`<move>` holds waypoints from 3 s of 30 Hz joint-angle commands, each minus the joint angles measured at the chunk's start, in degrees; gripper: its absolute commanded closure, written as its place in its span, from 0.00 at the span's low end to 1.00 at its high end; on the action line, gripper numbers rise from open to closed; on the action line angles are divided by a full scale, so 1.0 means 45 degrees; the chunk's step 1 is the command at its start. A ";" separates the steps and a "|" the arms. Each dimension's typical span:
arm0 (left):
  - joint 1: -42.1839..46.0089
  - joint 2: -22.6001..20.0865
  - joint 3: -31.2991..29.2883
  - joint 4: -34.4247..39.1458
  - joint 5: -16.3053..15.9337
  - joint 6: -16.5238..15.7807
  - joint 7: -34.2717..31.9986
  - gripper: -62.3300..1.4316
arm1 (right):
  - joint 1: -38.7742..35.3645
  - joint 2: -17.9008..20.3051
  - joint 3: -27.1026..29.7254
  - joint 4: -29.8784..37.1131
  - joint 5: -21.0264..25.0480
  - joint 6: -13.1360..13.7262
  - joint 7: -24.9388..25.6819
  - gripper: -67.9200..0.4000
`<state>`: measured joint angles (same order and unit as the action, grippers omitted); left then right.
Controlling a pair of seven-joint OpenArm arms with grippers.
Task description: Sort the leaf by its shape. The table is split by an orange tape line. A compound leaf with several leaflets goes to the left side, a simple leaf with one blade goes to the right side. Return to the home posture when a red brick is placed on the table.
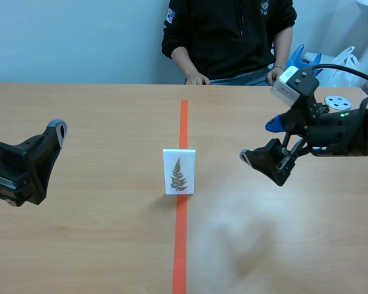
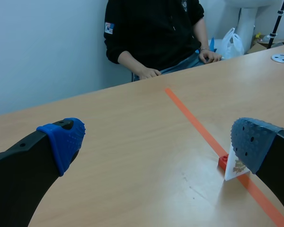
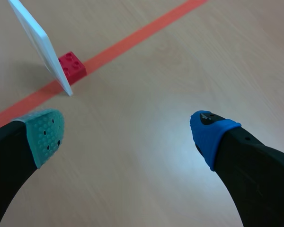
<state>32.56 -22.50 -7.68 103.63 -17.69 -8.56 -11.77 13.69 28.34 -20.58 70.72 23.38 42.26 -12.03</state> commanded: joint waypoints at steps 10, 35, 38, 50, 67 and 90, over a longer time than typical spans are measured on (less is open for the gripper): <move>0.0029 0.0160 -0.0165 0.0209 0.0282 0.0063 -0.0155 0.00 | 0.1365 -0.1559 -0.2050 -0.0894 -0.0078 0.0102 0.0466 0.20; 0.0029 0.0121 -0.0321 0.0209 0.0277 0.0053 -0.0185 0.00 | 0.1613 -0.4070 -0.2453 -0.4566 -0.2259 -0.0495 0.3808 0.20; 0.0029 0.0121 -0.0408 0.0209 0.0277 0.0053 -0.0185 0.00 | 0.1613 -0.4148 -0.2458 -0.4614 -0.2259 -0.0544 0.3823 0.20; 0.0029 0.0121 -0.0466 0.0209 0.0272 0.0053 -0.0185 0.00 | 0.1608 -0.4430 -0.2458 -0.5105 -0.2259 -0.0777 0.4449 0.40; 0.0029 0.0121 -0.0466 0.0209 0.0272 0.0053 -0.0180 0.00 | 0.1258 -0.4221 -0.2453 -0.5100 -0.2497 -0.2118 0.4566 0.88; 0.0034 -0.0151 -0.0466 0.0209 0.0267 -0.0019 -0.0175 0.00 | 0.0865 -0.3264 0.1156 -0.4833 -0.2414 -0.2968 0.4289 0.88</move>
<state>32.53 -22.61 -9.41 103.63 -16.08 -8.64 -11.81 17.69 12.32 -15.88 47.64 11.88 28.91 6.42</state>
